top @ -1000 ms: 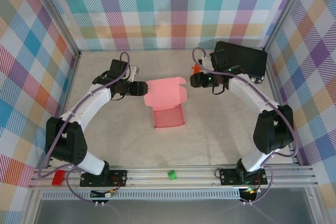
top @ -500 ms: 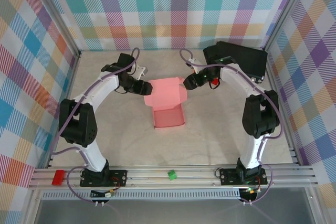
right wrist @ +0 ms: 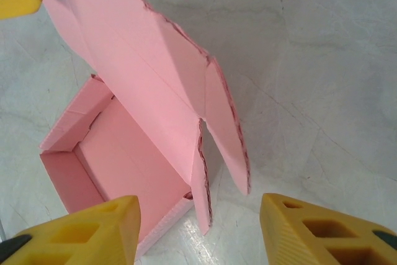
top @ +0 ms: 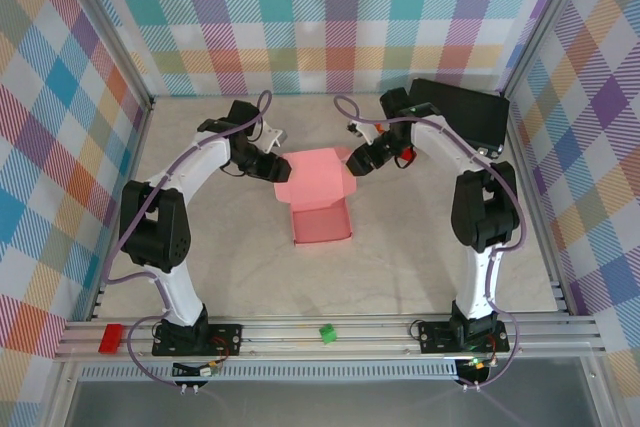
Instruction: Fold the paper box
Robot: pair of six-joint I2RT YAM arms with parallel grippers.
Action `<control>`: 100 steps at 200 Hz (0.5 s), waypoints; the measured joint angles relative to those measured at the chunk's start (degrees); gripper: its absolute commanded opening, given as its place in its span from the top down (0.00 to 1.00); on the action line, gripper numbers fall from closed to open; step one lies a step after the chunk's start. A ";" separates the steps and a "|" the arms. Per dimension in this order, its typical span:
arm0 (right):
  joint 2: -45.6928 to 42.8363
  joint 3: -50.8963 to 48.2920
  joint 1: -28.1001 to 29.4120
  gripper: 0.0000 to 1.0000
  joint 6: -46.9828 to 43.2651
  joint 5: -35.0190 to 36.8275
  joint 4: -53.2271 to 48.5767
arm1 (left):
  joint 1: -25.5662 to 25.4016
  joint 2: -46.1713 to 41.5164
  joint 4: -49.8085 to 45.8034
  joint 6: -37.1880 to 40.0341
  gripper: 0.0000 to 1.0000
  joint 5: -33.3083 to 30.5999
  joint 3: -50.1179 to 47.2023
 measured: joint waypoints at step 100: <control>2.19 1.75 1.14 0.61 -1.42 0.26 -2.16 | 0.00 0.04 -1.97 0.35 0.63 0.44 0.79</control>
